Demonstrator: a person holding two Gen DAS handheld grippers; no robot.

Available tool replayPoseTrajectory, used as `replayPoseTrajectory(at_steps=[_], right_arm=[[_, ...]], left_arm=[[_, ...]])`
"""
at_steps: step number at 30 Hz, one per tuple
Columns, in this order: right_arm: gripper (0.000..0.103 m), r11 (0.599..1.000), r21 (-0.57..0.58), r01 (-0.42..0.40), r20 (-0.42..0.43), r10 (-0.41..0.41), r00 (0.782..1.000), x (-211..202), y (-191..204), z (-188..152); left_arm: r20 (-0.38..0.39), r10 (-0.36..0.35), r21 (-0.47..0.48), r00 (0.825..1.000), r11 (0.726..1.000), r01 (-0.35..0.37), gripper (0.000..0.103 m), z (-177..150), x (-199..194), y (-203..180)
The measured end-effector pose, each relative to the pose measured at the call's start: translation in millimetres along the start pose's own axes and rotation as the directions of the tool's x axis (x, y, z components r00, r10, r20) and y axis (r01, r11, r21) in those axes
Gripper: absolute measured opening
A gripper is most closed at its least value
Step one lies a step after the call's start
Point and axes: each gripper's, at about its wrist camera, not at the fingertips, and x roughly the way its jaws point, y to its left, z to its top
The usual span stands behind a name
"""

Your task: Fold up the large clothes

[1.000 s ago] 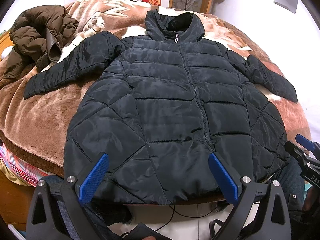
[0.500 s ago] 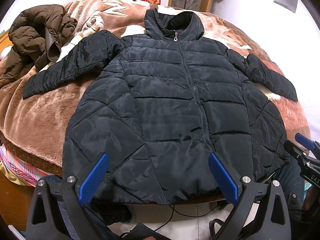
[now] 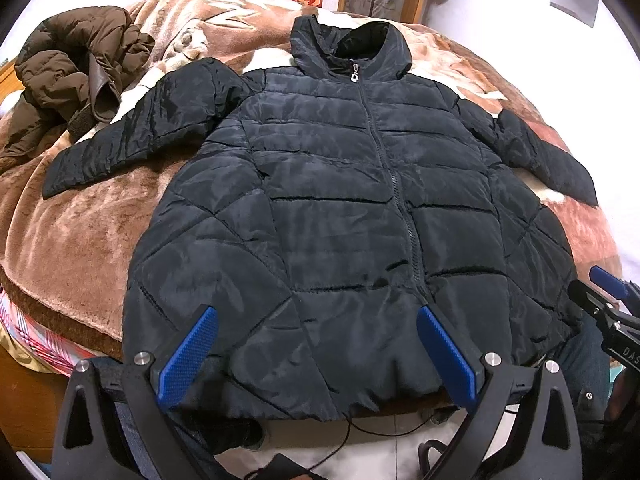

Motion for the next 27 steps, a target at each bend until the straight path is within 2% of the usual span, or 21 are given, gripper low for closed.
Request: replayPoseTrajectory(at_steps=[4, 11, 17, 20, 25, 27], right_arm=[[0.076, 1.0, -0.01, -0.012, 0.004, 0.012, 1.0, 7.4, 2.3, 14.2], [0.076, 0.998, -0.042, -0.048, 0.012, 0.049, 0.999, 32.2, 11.5, 55.2], [0.076, 0.996, -0.071, -0.057, 0.01, 0.058, 0.998, 63.0, 21.6, 90.3], [0.076, 0.995, -0.08, -0.058, 0.004, 0.058, 0.998, 78.2, 23.9, 106.5], [0.076, 0.995, -0.074, -0.062, -0.013, 0.061, 0.998, 105.8, 27.0, 130.6], [0.076, 0.994, -0.068, -0.088, -0.028, 0.086, 0.996, 119.2, 27.5, 138.0]], left_arm=[[0.002, -0.001, -0.02, 1.0, 1.0, 0.001, 0.101, 11.2, 8.6, 11.5], [0.018, -0.007, -0.098, 1.0, 0.995, 0.009, 0.101, 48.2, 28.6, 54.9], [0.036, 0.039, -0.159, 0.999, 0.987, -0.033, 0.101, 79.5, 51.4, 96.8], [0.044, 0.069, -0.21, 0.997, 0.976, -0.058, 0.101, 96.9, 62.9, 124.7], [0.045, 0.149, -0.314, 0.988, 0.941, -0.127, 0.096, 123.3, 85.0, 178.9], [0.04, 0.172, -0.343, 0.984, 0.928, -0.148, 0.096, 130.2, 94.8, 199.8]])
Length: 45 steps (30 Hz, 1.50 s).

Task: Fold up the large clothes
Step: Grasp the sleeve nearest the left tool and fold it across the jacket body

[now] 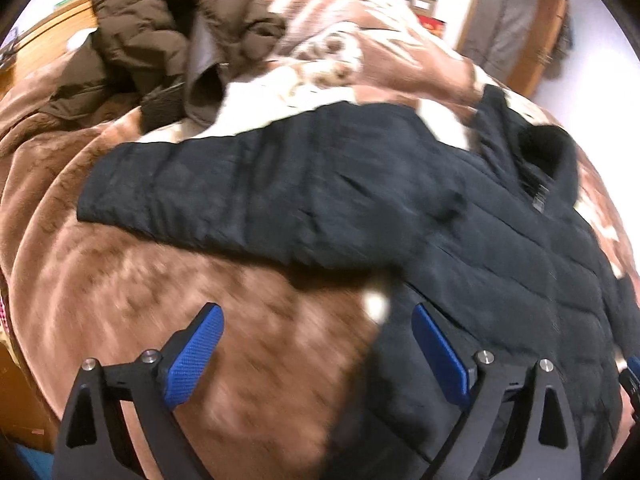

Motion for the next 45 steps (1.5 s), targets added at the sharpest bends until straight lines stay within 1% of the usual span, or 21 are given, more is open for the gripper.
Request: replayPoseTrajectory(at_steps=[5, 7, 9, 12, 14, 16, 18, 20, 22, 23, 25, 26, 27, 28, 29, 31, 34, 37, 41, 43, 45], right_arm=[[0.076, 0.999, 0.001, -0.039, -0.062, 0.039, 0.997, 30.8, -0.6, 11.3], [0.076, 0.999, 0.007, -0.051, -0.083, 0.051, 0.995, 40.1, -2.0, 13.1], [0.076, 0.999, 0.012, -0.044, -0.091, 0.045, 0.995, 45.9, -4.2, 13.6], [0.076, 0.999, 0.032, -0.039, -0.115, 0.042, 0.993, 54.7, -9.6, 13.4], [0.076, 0.999, 0.044, -0.031, -0.125, 0.036, 0.991, 58.7, -12.9, 13.1], [0.076, 0.999, 0.046, -0.023, -0.131, 0.029, 0.991, 61.5, -16.7, 12.1], [0.076, 0.999, 0.047, -0.012, -0.133, 0.019, 0.991, 62.8, -19.6, 11.5], [0.076, 0.999, 0.047, -0.001, -0.134, 0.008, 0.991, 63.3, -22.0, 10.6], [0.076, 0.999, 0.052, 0.006, -0.137, 0.001, 0.991, 62.9, -25.3, 9.3], [0.076, 0.998, 0.054, 0.008, -0.137, 0.0, 0.991, 61.9, -26.7, 8.1], [0.076, 0.998, 0.053, 0.015, -0.138, -0.008, 0.99, 59.5, -28.3, 6.4], [0.076, 0.999, 0.05, 0.019, -0.137, -0.012, 0.99, 57.5, -29.2, 5.1], [0.076, 0.999, 0.047, 0.023, -0.136, -0.016, 0.991, 55.1, -29.5, 3.9], [0.076, 0.999, 0.045, 0.025, -0.136, -0.019, 0.991, 52.3, -30.2, 2.1], [0.076, 0.999, 0.045, 0.027, -0.134, -0.021, 0.991, 49.7, -30.2, 0.8], [0.076, 0.999, 0.042, 0.034, -0.129, -0.028, 0.991, 43.6, -29.8, -2.5], [0.076, 0.998, 0.037, 0.041, -0.114, -0.036, 0.993, 30.4, -30.3, -9.1], [0.076, 0.998, 0.035, 0.048, -0.093, -0.045, 0.995, 18.2, -30.8, -13.1], [0.076, 0.998, 0.052, 0.046, -0.058, -0.043, 0.997, 1.1, -35.5, -16.0], [0.076, 0.996, 0.069, 0.049, -0.031, -0.047, 0.998, -8.8, -41.6, -16.6], [0.076, 0.995, 0.085, 0.055, -0.015, -0.054, 0.998, -15.9, -47.3, -17.7]], left_arm=[[-0.032, 0.008, -0.103, 0.999, 0.995, -0.012, 0.096, 23.8, 36.9, 45.1], [-0.042, 0.032, -0.137, 0.999, 0.99, -0.038, 0.096, 29.6, 49.7, 61.1], [-0.047, 0.038, -0.179, 0.998, 0.983, -0.045, 0.096, 33.9, 61.2, 76.4], [-0.043, 0.049, -0.241, 0.998, 0.969, -0.058, 0.096, 39.5, 75.5, 98.6], [-0.04, 0.07, -0.287, 0.997, 0.955, -0.078, 0.096, 42.2, 83.6, 111.3], [-0.039, 0.07, -0.336, 0.997, 0.938, -0.079, 0.094, 45.2, 91.6, 124.1], [-0.023, 0.085, -0.379, 0.996, 0.921, -0.087, 0.093, 48.3, 97.0, 135.3], [-0.011, 0.096, -0.404, 0.995, 0.91, -0.092, 0.091, 51.4, 101.8, 144.8], [-0.014, 0.109, -0.41, 0.994, 0.906, -0.105, 0.089, 55.1, 108.5, 147.5], [-0.016, 0.124, -0.398, 0.992, 0.909, -0.12, 0.085, 57.4, 110.6, 146.1], [-0.015, 0.148, -0.363, 0.989, 0.921, -0.143, 0.068, 62.4, 109.3, 138.6], [-0.01, 0.148, -0.344, 0.989, 0.928, -0.142, 0.05, 66.7, 107.3, 135.7], [-0.009, 0.155, -0.327, 0.988, 0.933, -0.15, 0.035, 70.5, 103.4, 132.7], [-0.003, 0.165, -0.315, 0.986, 0.936, -0.157, 0.028, 74.3, 96.4, 129.5], [0.006, 0.16, -0.309, 0.987, 0.939, -0.15, 0.02, 77.9, 89.5, 127.9], [0.03, 0.141, -0.301, 0.99, 0.945, -0.126, 0.017, 84.2, 70.9, 124.0], [0.099, 0.116, -0.258, 0.988, 0.962, -0.087, 0.016, 96.9, 33.1, 108.1], [0.183, 0.056, -0.203, 0.982, 0.979, -0.018, 0.015, 110.9, -11.9, 83.5], [0.268, -0.063, -0.089, 0.961, 0.992, 0.09, 0.015, 122.7, -67.2, 35.5], [0.29, -0.13, -0.016, 0.948, 0.99, 0.14, 0.015, 124.5, -88.7, 5.2], [0.295, -0.203, 0.068, 0.934, 0.979, 0.192, 0.015, 122.1, -105.0, -29.2]])
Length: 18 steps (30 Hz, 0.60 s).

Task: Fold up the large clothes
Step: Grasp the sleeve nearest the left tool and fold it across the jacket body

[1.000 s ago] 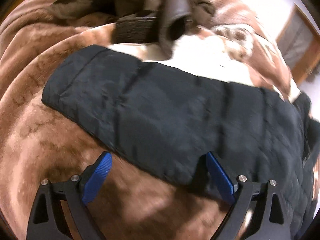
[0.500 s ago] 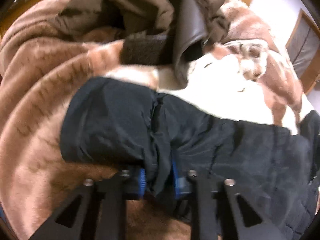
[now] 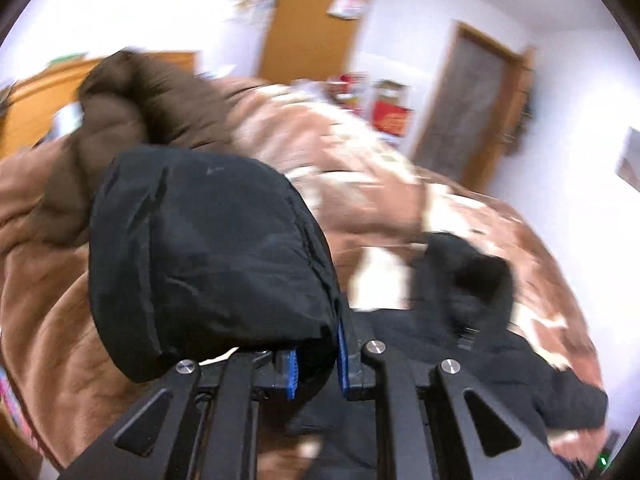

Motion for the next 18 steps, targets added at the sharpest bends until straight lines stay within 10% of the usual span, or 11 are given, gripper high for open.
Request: replayPoseTrajectory(at_steps=[9, 16, 18], right_arm=[[0.076, 0.995, 0.102, 0.015, 0.0, -0.015, 1.0, -9.0, -40.1, -14.9], [0.076, 0.986, 0.166, 0.03, -0.024, -0.027, 0.999, -2.4, -69.6, -26.0], [0.076, 0.983, 0.179, 0.03, -0.028, -0.026, 0.999, 0.9, -75.0, -27.1]], left_arm=[[-0.166, -0.277, 0.165, 0.947, 0.939, 0.303, 0.015, -45.4, 51.2, -143.2], [-0.368, -0.292, 0.201, 0.883, 0.902, 0.382, 0.017, -117.1, 126.8, -207.3], [-0.423, -0.302, 0.173, 0.854, 0.899, 0.403, 0.034, -130.5, 143.5, -218.2]])
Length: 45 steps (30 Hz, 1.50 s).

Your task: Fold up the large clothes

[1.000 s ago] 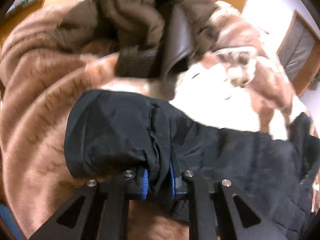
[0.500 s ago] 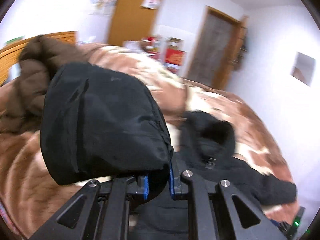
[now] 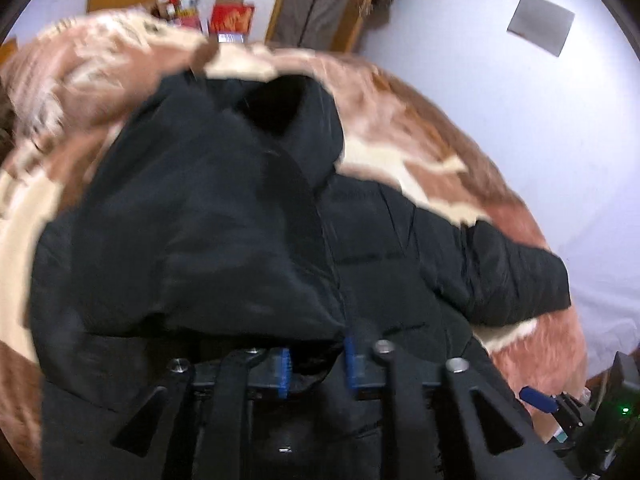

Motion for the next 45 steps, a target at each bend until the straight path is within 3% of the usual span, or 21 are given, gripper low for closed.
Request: replayPoseTrajectory(at_steps=[1, 2, 3, 6, 9, 13, 15, 17, 18, 20, 22, 24, 28, 31, 37, 41, 43, 45], right_arm=[[0.076, 1.0, 0.005, -0.002, -0.001, 0.002, 1.0, 1.5, -1.7, 0.0], [0.076, 1.0, 0.008, -0.005, -0.001, 0.005, 1.0, 1.9, -2.7, -0.1], [0.076, 1.0, 0.011, -0.009, 0.0, 0.009, 1.0, 2.6, -2.5, 0.8], [0.076, 1.0, 0.009, -0.015, 0.016, 0.015, 1.0, -0.3, 0.7, 2.8], [0.076, 0.999, 0.014, -0.031, 0.048, 0.031, 0.998, -7.7, 5.3, 9.3], [0.076, 0.999, -0.002, -0.05, 0.093, 0.05, 0.994, -14.6, 18.1, 21.1], [0.076, 0.998, -0.009, -0.06, 0.099, 0.061, 0.993, -11.0, 25.4, 27.5], [0.075, 0.997, -0.017, -0.078, 0.082, 0.079, 0.994, -0.2, 34.5, 36.4], [0.068, 0.996, -0.022, -0.089, 0.076, 0.09, 0.993, 6.1, 39.2, 40.6], [0.055, 0.995, -0.036, -0.093, 0.055, 0.094, 0.994, 20.6, 48.3, 48.3], [0.042, 0.993, -0.053, -0.101, 0.027, 0.103, 0.994, 40.8, 59.8, 58.5], [0.041, 0.991, -0.074, -0.108, 0.014, 0.109, 0.994, 56.6, 69.0, 66.2], [0.041, 0.993, -0.102, -0.051, -0.026, 0.049, 0.998, 103.7, 75.0, 90.1], [0.041, 0.996, -0.088, -0.017, -0.038, 0.013, 0.999, 124.3, 62.8, 105.0], [0.041, 0.993, -0.119, 0.009, 0.027, -0.006, 1.0, 98.8, 60.5, 121.3], [0.041, 0.991, -0.135, -0.001, 0.081, 0.012, 0.997, 88.6, 71.3, 134.2], [0.041, 0.989, -0.147, 0.003, 0.059, 0.006, 0.998, 104.2, 75.8, 142.7], [0.041, 0.988, -0.155, 0.02, 0.013, -0.018, 1.0, 132.7, 77.2, 146.6]], left_arm=[[-0.025, -0.024, -0.014, 0.999, 1.0, 0.024, 0.041, -4.7, 5.7, -11.4], [-0.046, -0.048, -0.034, 0.998, 0.998, 0.047, 0.059, -11.2, 8.7, -16.3], [-0.048, -0.074, -0.053, 0.996, 0.996, 0.071, 0.068, -13.5, 8.6, -15.7], [-0.026, -0.165, -0.048, 0.986, 0.985, 0.164, 0.075, -21.1, -14.7, -25.8], [0.023, -0.218, 0.014, 0.976, 0.976, 0.218, 0.076, -19.8, -43.1, -34.2], [0.078, -0.211, 0.052, 0.974, 0.977, 0.208, 0.08, -22.9, -88.1, -15.9], [0.105, -0.163, 0.064, 0.981, 0.985, 0.157, 0.08, -22.1, -103.1, 0.2], [0.147, -0.041, 0.068, 0.988, 0.997, 0.031, 0.08, -20.0, -111.2, 23.8], [0.149, 0.012, 0.048, 0.989, 0.999, -0.019, 0.079, -18.7, -109.1, 36.2], [0.113, 0.118, -0.022, 0.986, 0.993, -0.117, 0.078, -15.8, -100.6, 72.2], [0.079, 0.205, -0.088, 0.976, 0.976, -0.198, 0.07, -14.7, -90.3, 107.8], [0.039, 0.261, -0.144, 0.965, 0.957, -0.253, 0.063, -17.2, -77.1, 137.0], [-0.018, 0.263, -0.224, 0.965, 0.939, -0.26, 0.063, -31.1, -52.2, 171.7], [-0.021, 0.258, -0.201, 0.966, 0.945, -0.257, 0.063, -38.0, -43.0, 165.9], [0.042, 0.212, -0.133, 0.976, 0.97, -0.205, 0.063, -23.6, -57.6, 152.9], [0.089, 0.304, -0.122, 0.948, 0.948, -0.293, 0.063, 3.6, -61.3, 168.7], [0.062, 0.344, -0.163, 0.937, 0.93, -0.331, 0.063, 14.0, -49.6, 186.6], [0.01, 0.35, -0.198, 0.937, 0.919, -0.341, 0.065, 13.9, -31.5, 204.0]])
